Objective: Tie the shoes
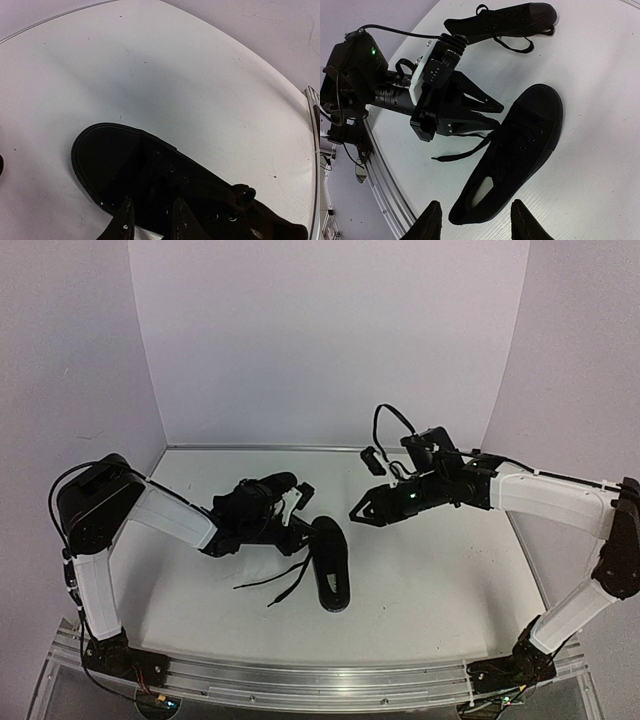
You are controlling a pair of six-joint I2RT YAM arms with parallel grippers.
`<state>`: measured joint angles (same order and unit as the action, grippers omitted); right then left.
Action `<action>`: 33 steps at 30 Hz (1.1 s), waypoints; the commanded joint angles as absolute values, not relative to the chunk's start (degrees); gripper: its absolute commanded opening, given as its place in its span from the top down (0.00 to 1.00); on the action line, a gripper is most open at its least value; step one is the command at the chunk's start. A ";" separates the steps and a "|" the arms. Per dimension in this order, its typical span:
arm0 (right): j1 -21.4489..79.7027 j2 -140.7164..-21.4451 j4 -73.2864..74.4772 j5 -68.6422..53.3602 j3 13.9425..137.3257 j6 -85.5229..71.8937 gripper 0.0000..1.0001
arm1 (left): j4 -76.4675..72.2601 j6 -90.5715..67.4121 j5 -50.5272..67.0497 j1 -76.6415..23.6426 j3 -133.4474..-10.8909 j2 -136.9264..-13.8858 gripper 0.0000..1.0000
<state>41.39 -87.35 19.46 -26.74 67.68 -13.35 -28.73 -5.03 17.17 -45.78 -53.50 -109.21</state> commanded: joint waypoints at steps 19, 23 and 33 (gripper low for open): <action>41.31 -87.17 17.63 -27.94 66.75 -13.18 0.50 | 23.22 -5.17 5.62 -45.00 -52.86 -84.52 0.41; 41.31 -86.80 17.35 -28.03 66.34 -13.42 0.48 | 33.37 -4.24 3.24 -45.02 -55.63 -86.25 0.41; 41.23 -83.74 16.96 -26.82 64.12 -14.47 0.47 | 38.26 1.75 4.15 -44.94 -60.87 -97.81 0.48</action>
<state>41.39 -87.26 18.70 -27.67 64.82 -13.83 34.71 -1.83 3.87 -45.15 -58.02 -94.94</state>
